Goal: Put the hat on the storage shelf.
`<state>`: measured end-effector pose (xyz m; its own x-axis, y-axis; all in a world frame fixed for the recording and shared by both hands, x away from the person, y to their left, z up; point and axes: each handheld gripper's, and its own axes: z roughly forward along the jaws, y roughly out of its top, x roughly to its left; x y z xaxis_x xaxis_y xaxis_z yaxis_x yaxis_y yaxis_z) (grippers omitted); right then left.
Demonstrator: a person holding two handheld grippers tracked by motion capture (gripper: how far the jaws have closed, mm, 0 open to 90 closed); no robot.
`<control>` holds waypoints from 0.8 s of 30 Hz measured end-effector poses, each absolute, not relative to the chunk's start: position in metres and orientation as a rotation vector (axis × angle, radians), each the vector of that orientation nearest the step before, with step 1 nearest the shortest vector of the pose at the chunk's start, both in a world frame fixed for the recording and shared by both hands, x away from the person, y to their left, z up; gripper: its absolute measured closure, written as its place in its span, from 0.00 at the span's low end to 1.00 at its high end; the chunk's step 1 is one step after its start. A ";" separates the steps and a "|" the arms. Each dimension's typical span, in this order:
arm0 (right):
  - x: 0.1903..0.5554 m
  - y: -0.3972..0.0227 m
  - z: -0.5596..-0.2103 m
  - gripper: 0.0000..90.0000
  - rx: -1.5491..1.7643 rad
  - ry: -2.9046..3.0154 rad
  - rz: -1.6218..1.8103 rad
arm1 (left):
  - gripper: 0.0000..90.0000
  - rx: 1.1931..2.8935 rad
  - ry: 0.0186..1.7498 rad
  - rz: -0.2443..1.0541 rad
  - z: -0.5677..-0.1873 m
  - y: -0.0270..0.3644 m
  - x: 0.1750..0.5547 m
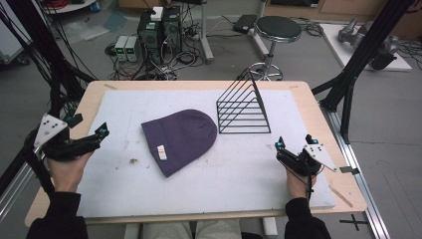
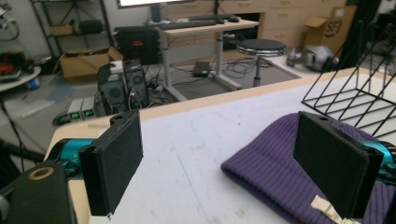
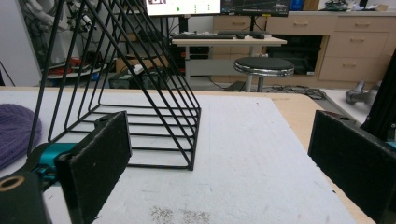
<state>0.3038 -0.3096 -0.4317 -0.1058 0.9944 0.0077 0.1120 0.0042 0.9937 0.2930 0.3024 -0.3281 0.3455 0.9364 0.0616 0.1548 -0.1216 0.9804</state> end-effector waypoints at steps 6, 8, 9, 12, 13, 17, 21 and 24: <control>0.304 -0.311 -0.431 0.06 1.229 1.373 1.231 | 0.19 1.684 0.953 0.862 -0.299 0.285 0.323; 0.305 -0.310 -0.431 0.06 1.229 1.381 1.224 | 0.19 1.749 0.922 0.846 -0.291 0.273 0.335; 0.306 -0.310 -0.432 0.06 1.231 1.387 1.223 | 0.19 1.769 0.910 0.843 -0.289 0.269 0.339; 0.307 -0.309 -0.432 0.06 1.219 1.392 1.217 | 0.19 1.848 0.874 0.822 -0.284 0.252 0.355; 0.306 -0.309 -0.431 0.06 1.217 1.392 1.219 | 0.19 1.865 0.866 0.814 -0.282 0.245 0.360; 0.305 -0.307 -0.431 0.06 1.215 1.397 1.224 | 0.19 1.960 0.836 0.757 -0.277 0.221 0.382; 0.305 -0.307 -0.430 0.06 1.200 1.399 1.222 | 0.19 2.053 0.796 0.737 -0.273 0.199 0.402; 0.305 -0.306 -0.431 0.06 1.199 1.410 1.224 | 0.19 2.091 0.766 0.710 -0.273 0.184 0.415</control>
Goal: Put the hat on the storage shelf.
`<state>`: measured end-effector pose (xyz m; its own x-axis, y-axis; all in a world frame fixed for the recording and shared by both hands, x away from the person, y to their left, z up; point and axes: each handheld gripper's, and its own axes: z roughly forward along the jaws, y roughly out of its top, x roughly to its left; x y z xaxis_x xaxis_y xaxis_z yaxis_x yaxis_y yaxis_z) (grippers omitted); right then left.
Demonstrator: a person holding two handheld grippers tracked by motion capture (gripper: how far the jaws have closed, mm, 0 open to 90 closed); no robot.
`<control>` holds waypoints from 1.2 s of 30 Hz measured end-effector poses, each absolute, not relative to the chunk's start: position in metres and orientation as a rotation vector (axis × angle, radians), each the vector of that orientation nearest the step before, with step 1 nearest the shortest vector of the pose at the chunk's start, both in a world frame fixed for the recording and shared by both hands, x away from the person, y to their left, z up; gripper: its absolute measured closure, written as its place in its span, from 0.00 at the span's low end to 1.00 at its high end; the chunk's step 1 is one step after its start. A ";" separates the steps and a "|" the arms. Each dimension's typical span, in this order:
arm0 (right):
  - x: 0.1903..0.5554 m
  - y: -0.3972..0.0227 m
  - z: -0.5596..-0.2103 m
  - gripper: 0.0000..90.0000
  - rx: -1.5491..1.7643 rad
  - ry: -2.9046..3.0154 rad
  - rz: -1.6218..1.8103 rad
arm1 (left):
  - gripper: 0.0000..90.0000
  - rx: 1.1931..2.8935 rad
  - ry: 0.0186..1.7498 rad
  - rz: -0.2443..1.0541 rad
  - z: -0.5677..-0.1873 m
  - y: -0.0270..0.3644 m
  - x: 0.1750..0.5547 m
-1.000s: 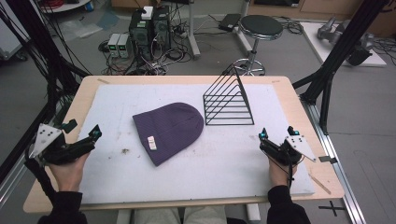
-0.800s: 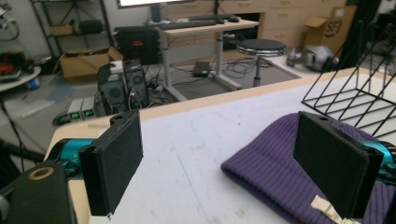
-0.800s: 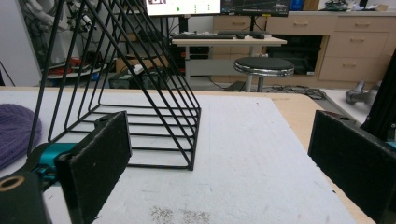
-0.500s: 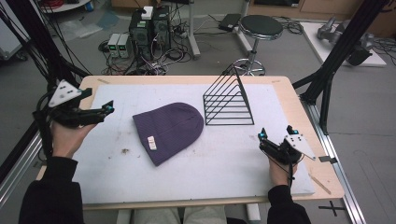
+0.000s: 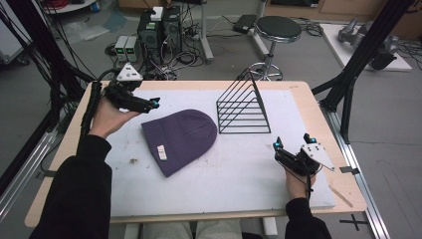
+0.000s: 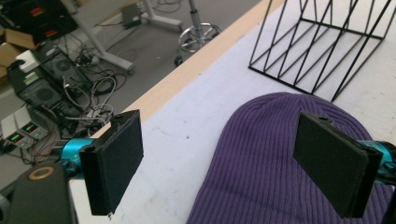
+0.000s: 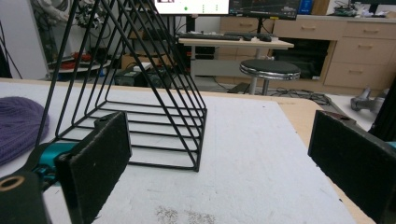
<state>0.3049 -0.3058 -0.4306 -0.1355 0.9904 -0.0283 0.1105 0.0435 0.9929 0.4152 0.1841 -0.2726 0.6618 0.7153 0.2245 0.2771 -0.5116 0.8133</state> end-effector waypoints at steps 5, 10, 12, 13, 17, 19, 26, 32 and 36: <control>0.306 -0.303 -0.432 0.06 1.204 1.420 1.232 | 0.17 2.123 0.713 0.676 -0.276 0.168 0.435; 0.308 -0.301 -0.432 0.06 1.185 1.439 1.230 | 0.17 2.172 0.671 0.697 -0.282 0.146 0.454; 0.308 -0.300 -0.432 0.06 1.183 1.445 1.229 | 0.17 2.203 0.659 0.689 -0.286 0.136 0.461; 0.308 -0.300 -0.432 0.06 1.175 1.447 1.228 | 0.17 2.223 0.647 0.685 -0.287 0.131 0.464; 0.309 -0.300 -0.432 0.06 1.181 1.453 1.243 | 0.18 2.273 0.611 0.677 -0.294 0.116 0.476; 0.311 -0.299 -0.433 0.06 1.188 1.473 1.263 | 0.19 2.298 0.600 0.677 -0.298 0.111 0.483; 0.312 -0.296 -0.433 0.06 1.173 1.506 1.273 | 0.19 2.321 0.559 0.661 -0.317 0.097 0.505; 0.315 -0.297 -0.434 0.06 1.179 1.511 1.259 | 0.19 2.399 0.525 0.613 -0.339 0.089 0.515; 0.314 -0.296 -0.434 0.06 1.176 1.516 1.261 | 0.19 2.451 0.487 0.572 -0.354 0.080 0.519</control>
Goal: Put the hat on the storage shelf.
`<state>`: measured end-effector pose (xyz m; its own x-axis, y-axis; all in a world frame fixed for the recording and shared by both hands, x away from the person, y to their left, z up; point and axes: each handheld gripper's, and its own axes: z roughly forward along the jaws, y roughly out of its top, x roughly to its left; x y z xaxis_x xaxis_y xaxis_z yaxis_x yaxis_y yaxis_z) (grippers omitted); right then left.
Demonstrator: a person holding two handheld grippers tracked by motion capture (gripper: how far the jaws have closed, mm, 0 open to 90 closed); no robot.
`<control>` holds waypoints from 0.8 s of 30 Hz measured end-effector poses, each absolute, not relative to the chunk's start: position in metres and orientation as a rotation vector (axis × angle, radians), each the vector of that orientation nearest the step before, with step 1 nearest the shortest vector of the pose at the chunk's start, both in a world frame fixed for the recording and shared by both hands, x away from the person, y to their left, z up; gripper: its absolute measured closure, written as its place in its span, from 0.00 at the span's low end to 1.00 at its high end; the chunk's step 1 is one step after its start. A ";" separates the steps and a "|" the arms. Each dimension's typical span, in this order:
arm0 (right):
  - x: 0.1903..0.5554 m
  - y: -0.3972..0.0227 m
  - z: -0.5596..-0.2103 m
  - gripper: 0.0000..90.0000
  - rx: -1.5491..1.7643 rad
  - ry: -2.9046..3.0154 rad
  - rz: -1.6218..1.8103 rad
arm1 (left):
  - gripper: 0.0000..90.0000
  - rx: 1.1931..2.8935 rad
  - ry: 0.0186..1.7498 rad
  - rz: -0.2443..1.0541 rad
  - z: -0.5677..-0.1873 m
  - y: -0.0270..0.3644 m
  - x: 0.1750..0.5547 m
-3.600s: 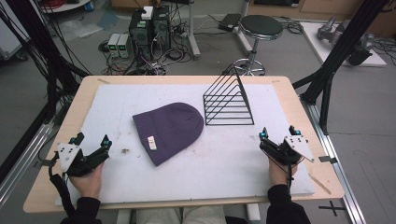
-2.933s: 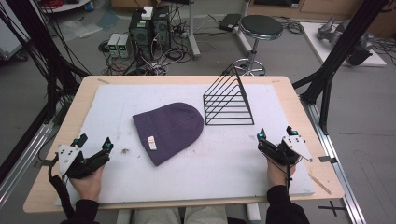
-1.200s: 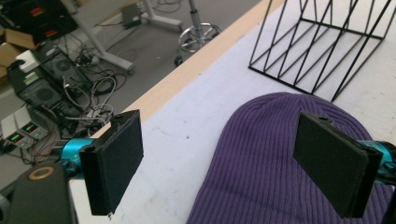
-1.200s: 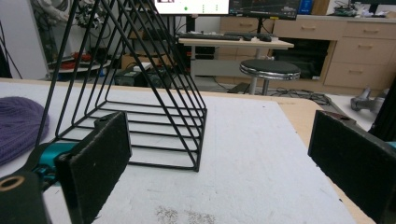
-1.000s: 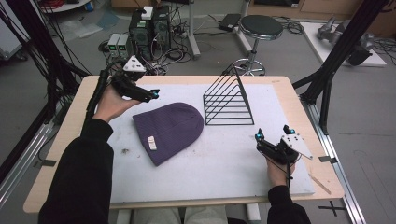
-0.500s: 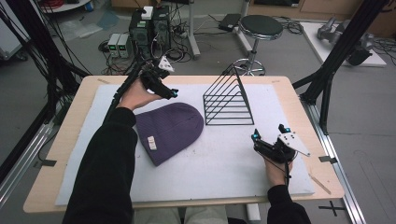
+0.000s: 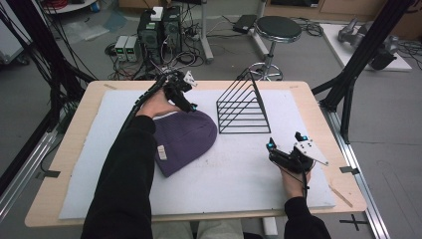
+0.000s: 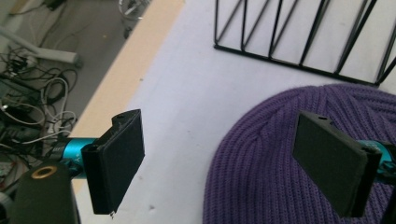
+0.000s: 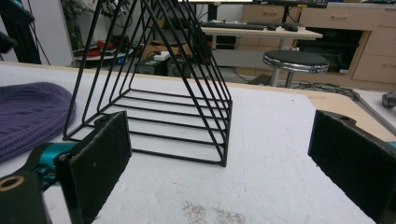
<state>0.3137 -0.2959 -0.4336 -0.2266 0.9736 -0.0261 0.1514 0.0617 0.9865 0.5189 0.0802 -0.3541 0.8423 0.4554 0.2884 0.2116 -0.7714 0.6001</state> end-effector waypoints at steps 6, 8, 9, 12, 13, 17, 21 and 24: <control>0.312 -0.295 -0.433 0.06 1.170 1.515 1.263 | 0.19 2.563 0.439 0.555 -0.373 0.066 0.522; 0.313 -0.295 -0.433 0.06 1.174 1.519 1.263 | 0.19 2.602 0.418 0.543 -0.382 0.061 0.523; 0.313 -0.296 -0.433 0.06 1.173 1.520 1.261 | 0.19 2.621 0.411 0.540 -0.386 0.058 0.523; 0.313 -0.296 -0.432 0.06 1.165 1.518 1.264 | 0.19 2.648 0.384 0.521 -0.395 0.051 0.526; 0.313 -0.295 -0.432 0.06 1.165 1.518 1.267 | 0.19 2.657 0.367 0.520 -0.397 0.049 0.527; 0.313 -0.295 -0.431 0.06 1.159 1.521 1.269 | 0.19 2.709 0.331 0.520 -0.406 0.044 0.531; 0.313 -0.295 -0.431 0.06 1.152 1.523 1.272 | 0.18 2.707 0.384 0.479 -0.410 0.047 0.537; 0.312 -0.295 -0.430 0.06 1.151 1.522 1.273 | 0.16 2.696 0.427 0.434 -0.414 0.048 0.539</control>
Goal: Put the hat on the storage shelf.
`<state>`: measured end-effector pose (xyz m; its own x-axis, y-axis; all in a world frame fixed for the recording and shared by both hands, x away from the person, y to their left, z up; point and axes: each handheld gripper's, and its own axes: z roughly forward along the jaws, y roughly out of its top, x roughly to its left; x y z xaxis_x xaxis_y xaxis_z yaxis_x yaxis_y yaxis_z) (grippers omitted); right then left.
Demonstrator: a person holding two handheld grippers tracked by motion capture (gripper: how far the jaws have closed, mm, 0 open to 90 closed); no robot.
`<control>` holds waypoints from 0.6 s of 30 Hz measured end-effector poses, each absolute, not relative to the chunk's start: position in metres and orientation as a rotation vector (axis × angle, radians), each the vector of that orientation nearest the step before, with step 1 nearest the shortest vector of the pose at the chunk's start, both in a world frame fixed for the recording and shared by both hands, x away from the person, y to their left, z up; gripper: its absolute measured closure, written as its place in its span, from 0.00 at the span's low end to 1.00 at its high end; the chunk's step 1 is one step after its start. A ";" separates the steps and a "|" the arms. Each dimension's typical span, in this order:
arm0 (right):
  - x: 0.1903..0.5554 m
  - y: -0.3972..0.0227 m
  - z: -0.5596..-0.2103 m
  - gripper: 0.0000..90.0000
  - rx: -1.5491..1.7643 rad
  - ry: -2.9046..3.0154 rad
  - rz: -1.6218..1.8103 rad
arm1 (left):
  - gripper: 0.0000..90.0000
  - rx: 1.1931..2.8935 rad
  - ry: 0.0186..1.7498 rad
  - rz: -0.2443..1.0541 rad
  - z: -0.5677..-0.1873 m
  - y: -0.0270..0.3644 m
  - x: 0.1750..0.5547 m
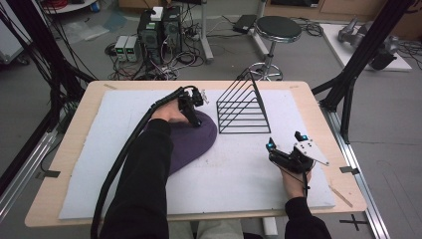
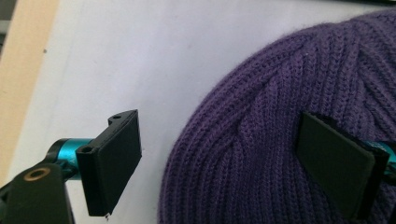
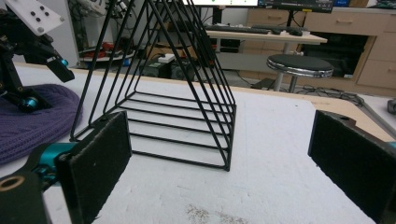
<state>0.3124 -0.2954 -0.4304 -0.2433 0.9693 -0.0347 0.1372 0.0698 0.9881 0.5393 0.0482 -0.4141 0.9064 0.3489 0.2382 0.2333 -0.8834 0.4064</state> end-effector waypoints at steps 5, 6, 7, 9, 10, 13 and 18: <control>0.311 -0.296 -0.429 0.06 1.150 1.505 1.278 | 0.05 2.679 0.562 0.381 -0.418 0.051 0.545; 0.310 -0.296 -0.429 0.06 1.153 1.505 1.283 | 0.05 2.675 0.572 0.365 -0.419 0.052 0.546; 0.310 -0.297 -0.428 0.06 1.148 1.504 1.283 | 0.06 2.667 0.580 0.356 -0.419 0.053 0.547; 0.309 -0.298 -0.427 0.06 1.144 1.496 1.283 | 0.06 2.666 0.574 0.333 -0.419 0.054 0.548; 0.309 -0.299 -0.427 0.06 1.143 1.494 1.279 | 0.09 2.665 0.565 0.309 -0.419 0.055 0.548; 0.309 -0.301 -0.428 0.06 1.157 1.486 1.278 | 0.21 2.655 0.603 0.219 -0.418 0.057 0.549; 0.308 -0.303 -0.427 0.06 1.170 1.473 1.291 | 0.33 2.639 0.626 0.174 -0.417 0.058 0.547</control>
<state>0.3084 -0.3027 -0.4274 -0.2180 0.9759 -0.0100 0.1183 0.0366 0.9923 0.5469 0.0578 -0.4167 0.8907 0.4540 0.0239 0.4016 -0.8102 0.4270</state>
